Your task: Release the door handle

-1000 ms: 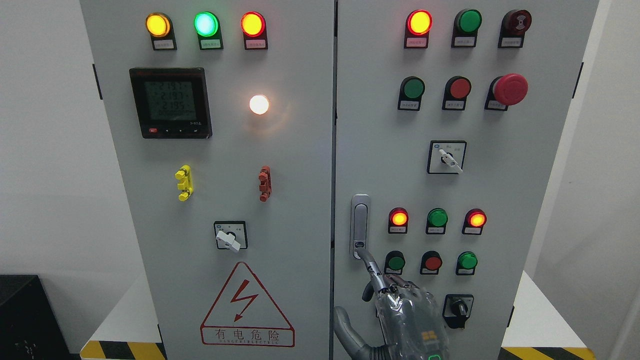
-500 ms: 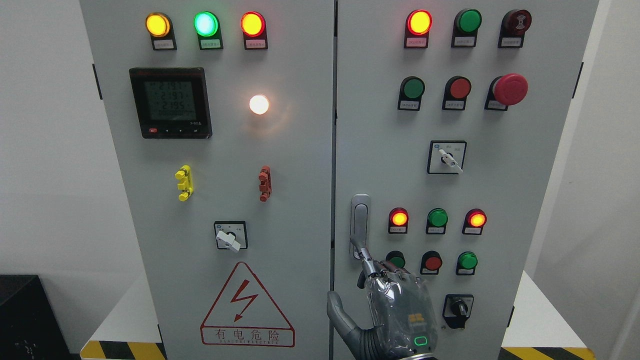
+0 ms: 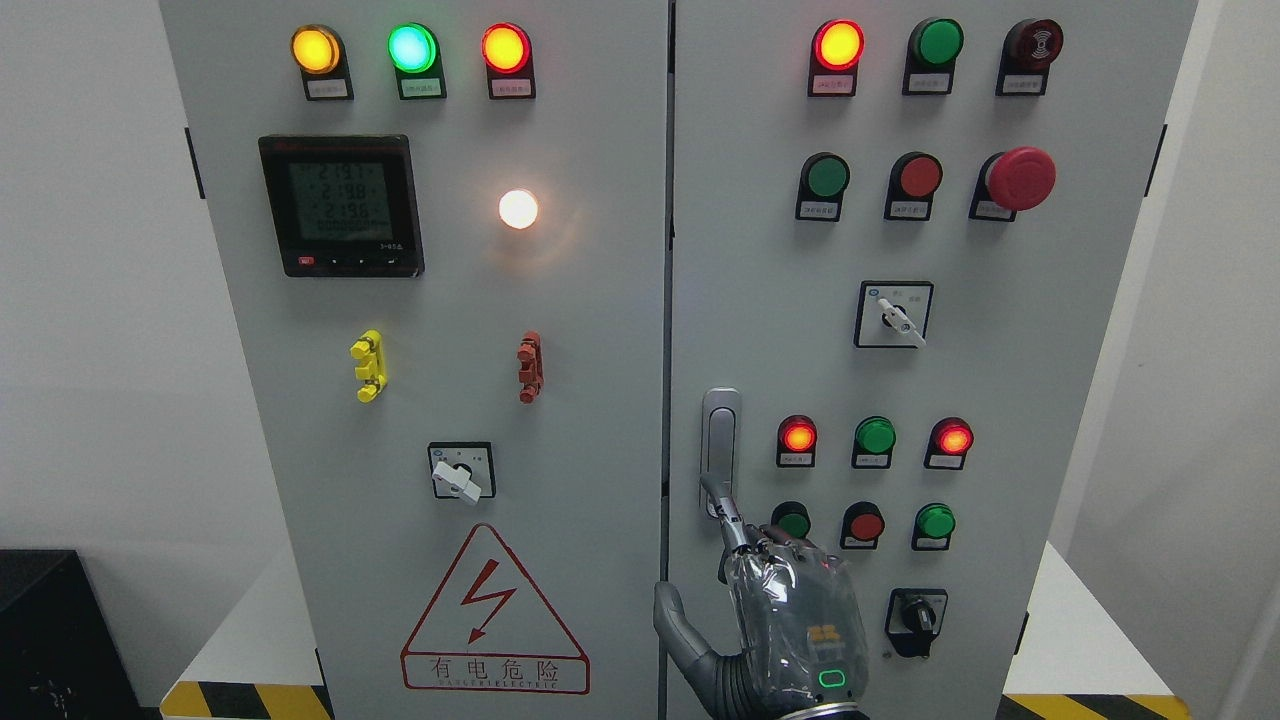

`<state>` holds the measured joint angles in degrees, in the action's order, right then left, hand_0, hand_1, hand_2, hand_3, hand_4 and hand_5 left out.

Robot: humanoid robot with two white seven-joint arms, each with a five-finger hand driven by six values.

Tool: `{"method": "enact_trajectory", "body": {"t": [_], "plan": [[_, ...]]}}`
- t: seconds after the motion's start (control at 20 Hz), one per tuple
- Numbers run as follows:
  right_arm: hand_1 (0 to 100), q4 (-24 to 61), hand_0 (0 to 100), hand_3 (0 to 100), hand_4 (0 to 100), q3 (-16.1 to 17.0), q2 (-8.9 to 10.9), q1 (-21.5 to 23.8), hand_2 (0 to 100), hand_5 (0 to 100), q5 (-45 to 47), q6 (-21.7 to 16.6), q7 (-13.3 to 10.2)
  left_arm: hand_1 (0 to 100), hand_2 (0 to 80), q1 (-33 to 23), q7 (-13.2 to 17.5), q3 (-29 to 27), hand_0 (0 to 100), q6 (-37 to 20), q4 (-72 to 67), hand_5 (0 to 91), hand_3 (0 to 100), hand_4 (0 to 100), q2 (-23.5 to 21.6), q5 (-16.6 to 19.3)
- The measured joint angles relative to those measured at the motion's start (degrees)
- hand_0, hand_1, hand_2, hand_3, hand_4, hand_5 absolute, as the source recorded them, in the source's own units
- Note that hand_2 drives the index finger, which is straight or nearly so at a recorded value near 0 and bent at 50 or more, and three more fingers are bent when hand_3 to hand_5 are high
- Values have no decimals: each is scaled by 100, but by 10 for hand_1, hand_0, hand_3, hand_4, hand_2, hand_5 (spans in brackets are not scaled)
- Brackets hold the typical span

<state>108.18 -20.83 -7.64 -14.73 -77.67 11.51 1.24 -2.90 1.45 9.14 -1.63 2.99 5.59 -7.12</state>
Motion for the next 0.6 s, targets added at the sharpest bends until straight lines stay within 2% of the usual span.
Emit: {"method": "enact_trajectory", "body": {"t": [0.6], "plan": [[266,-228,432,748,700,-23,-1,-80,0,700,-103,229,-19,0,43,0,0,0,0,-2,0,0,106,6,0,0]]}}
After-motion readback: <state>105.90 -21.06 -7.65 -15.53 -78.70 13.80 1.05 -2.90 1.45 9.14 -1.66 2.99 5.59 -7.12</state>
